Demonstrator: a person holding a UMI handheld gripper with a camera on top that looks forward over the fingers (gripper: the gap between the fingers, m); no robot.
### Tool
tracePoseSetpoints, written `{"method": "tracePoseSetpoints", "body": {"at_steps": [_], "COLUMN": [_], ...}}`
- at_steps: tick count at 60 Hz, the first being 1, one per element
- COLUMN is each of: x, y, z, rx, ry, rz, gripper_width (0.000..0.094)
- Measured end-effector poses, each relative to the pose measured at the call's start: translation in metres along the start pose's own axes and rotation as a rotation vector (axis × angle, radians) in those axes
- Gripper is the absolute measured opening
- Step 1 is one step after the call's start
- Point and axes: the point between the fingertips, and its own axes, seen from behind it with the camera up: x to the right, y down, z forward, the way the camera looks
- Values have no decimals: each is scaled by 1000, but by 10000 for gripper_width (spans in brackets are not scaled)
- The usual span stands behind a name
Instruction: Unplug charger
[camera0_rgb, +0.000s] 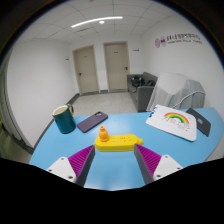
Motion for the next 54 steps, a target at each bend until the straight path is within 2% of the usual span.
{"method": "tracePoseSetpoints", "body": {"at_steps": [7,9,12,17,21,23,26,32,36,43,45,49,54], "x": [-36,-23,-28,-26,-20,-21,-19,-21,-20,-19,-24,-44,-21], "y": [9,10,5,0,-6,-7,-10,-11,-12,-19,-38,-105,-160], "z": [72,69,87,111,123,128,131,131,132,128,118,81,44], "rx": [-37,-40,-11,15,48,55,82,99,83,59,107,266,336], "ry": [37,45,68,97,127,126,139,148,154,178,166,96,159], "rz": [18,21,32,52,7,-28,-68,-40,-26,-33,-35,-74,-147], "gripper_width": [778,756,711,566,487,408,226,160,77,55,56,55,55]}}
